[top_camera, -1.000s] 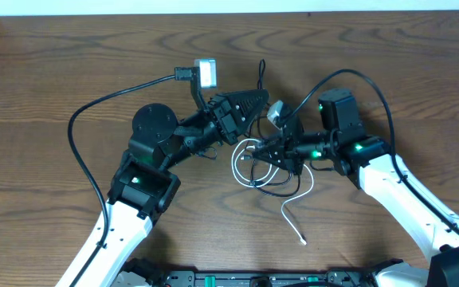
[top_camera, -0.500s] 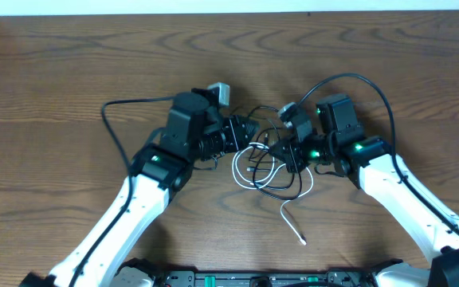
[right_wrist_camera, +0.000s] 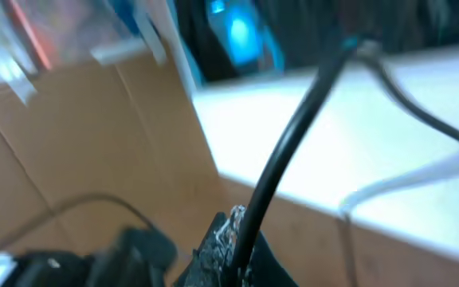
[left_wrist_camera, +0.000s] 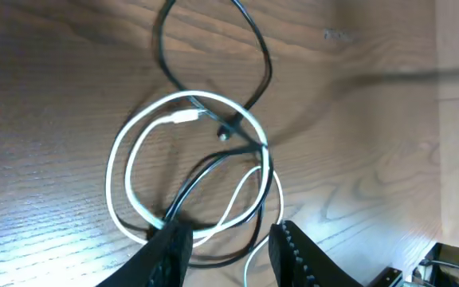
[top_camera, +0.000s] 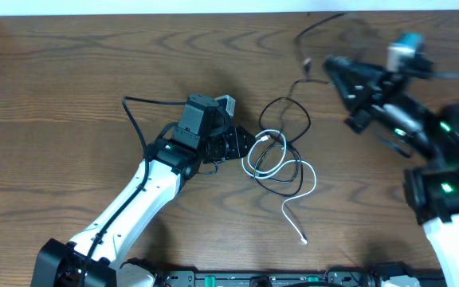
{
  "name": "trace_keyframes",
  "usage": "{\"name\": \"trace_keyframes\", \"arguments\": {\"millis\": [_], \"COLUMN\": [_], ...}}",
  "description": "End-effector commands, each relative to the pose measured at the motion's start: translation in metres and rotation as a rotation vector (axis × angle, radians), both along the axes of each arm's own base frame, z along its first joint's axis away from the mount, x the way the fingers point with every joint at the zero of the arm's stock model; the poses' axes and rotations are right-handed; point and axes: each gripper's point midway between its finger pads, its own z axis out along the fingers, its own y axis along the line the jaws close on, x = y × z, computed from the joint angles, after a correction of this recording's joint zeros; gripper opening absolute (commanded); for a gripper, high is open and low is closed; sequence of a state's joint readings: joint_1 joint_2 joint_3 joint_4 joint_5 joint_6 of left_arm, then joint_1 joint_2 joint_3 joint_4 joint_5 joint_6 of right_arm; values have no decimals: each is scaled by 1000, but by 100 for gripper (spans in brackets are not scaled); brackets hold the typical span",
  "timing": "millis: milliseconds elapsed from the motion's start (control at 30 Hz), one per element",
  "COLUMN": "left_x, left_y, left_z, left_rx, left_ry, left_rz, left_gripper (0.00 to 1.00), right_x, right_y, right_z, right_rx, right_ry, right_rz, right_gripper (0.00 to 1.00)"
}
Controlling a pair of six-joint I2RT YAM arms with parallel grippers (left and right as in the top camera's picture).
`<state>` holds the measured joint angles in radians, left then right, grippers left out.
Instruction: Untangle cables
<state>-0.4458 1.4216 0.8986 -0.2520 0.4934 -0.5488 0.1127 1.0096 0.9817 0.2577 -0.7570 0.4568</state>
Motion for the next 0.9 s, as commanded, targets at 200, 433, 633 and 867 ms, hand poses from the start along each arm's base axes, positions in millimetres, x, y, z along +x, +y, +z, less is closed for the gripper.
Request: {"name": "trace_keyframes", "arguments": {"millis": [200,433,633,867], "left_x": [6,4,3,3], "left_y": [2,3,3,3], "left_z": [2,-1,-2,-2], "left_rx": [16,19,20,20], "left_ry": [-20,-13,-11,-11], "left_rz": [2,2,2,2], "left_gripper": [37,37,37,37], "right_x": [-16,38,28,-11], "right_y": [-73,-161,-237,-326], "right_z": [72,-43,-154,-217], "right_rx": [207,136,-206,-547], "right_ry": [-147,301,645,905], "right_rz": [-316,-808,-1209,-1506], "right_gripper": [1,1,1,7]}}
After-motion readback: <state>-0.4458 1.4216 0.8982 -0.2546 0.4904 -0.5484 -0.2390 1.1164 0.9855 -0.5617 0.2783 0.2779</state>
